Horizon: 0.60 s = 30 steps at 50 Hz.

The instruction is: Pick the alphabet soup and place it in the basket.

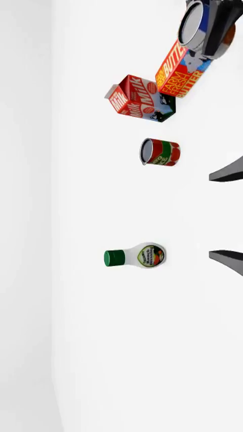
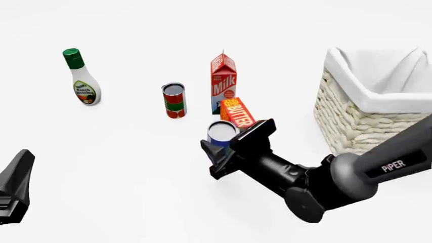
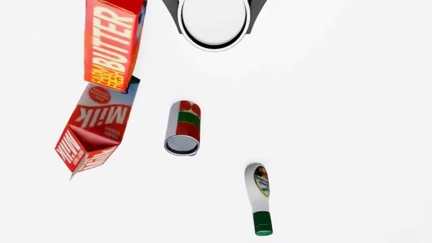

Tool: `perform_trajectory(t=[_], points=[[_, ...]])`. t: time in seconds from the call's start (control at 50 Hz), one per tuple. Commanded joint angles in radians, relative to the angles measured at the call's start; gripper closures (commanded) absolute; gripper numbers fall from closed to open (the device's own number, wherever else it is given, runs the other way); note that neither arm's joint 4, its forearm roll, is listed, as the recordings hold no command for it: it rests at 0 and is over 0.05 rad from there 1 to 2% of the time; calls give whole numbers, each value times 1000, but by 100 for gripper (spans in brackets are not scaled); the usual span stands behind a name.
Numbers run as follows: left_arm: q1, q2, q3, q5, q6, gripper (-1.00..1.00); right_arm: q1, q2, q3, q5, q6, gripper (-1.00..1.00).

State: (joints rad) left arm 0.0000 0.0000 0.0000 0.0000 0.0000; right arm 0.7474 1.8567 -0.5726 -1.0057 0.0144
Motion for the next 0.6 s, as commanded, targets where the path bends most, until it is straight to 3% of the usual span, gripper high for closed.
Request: perform_trajectory(t=[0.02,0.28,0.6], points=[[0,0,0,0,0,-100,3,-176,61,37,3,100],[0,0,0,0,0,-100,-10,-380,116,110,-22,100],[0,0,0,0,0,-100,-51,-666,131,281,-68,100]])
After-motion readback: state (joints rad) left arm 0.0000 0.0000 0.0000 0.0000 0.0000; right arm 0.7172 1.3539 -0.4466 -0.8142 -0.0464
